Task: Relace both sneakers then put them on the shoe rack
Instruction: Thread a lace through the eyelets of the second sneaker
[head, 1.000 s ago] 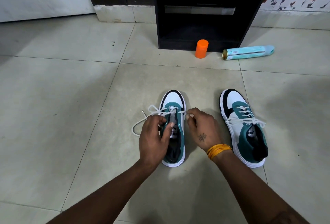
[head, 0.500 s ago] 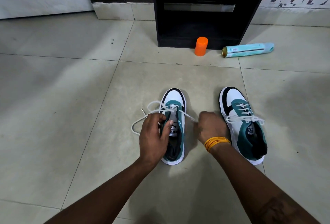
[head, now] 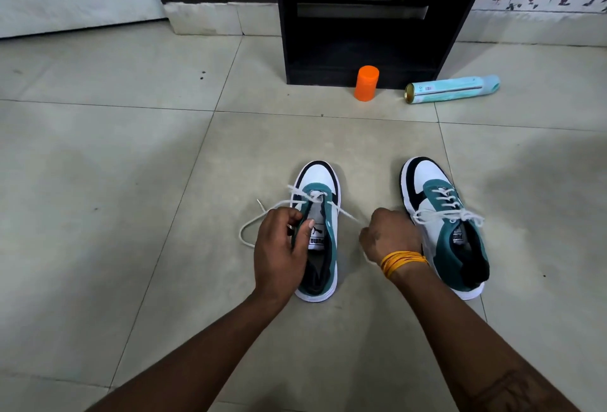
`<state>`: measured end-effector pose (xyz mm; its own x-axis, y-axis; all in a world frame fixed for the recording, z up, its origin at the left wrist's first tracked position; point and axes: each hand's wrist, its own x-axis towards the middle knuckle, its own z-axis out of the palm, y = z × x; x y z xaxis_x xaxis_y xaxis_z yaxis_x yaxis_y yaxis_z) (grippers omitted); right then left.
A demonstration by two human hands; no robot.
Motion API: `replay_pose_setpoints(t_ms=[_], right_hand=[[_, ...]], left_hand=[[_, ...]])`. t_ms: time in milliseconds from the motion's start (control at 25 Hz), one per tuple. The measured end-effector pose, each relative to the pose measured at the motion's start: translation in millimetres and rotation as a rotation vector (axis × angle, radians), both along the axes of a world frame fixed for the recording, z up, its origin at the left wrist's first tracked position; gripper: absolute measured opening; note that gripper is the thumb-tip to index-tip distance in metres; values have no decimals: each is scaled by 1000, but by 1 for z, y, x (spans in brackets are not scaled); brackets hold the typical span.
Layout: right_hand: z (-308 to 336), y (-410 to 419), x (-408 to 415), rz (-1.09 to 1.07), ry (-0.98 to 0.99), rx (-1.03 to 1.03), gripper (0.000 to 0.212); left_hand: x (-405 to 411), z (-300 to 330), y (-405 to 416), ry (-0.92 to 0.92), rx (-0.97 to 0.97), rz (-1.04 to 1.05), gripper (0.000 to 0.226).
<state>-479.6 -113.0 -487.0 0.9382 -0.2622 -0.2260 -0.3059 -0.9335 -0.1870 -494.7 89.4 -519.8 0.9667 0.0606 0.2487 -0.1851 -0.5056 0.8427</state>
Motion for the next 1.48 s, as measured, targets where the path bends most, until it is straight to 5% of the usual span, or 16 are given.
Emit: replay_pose_setpoints(t_ms=[240,360,520,760,1000,1480], right_hand=[[14,36,7,189,-284,160,21],[9,34,12,138,-242,165,16],[4,12,8,77,49,-36,22],[4,35,8,208,-290,21,26],[-10,24,5,117,-130,-32,26],[-15,26,9,155,-348,151,25]], left_hand=[[0,1,-1,-31,57,-8,16],[0,0,-2,-28,56,-11,19],[0,0,-1,-1,33,-7,23],[1,0,-2,-7,38,-6,20],[0,3,-4,-9,45,-3,18],[-3,5,-6,-6,44,29,10]])
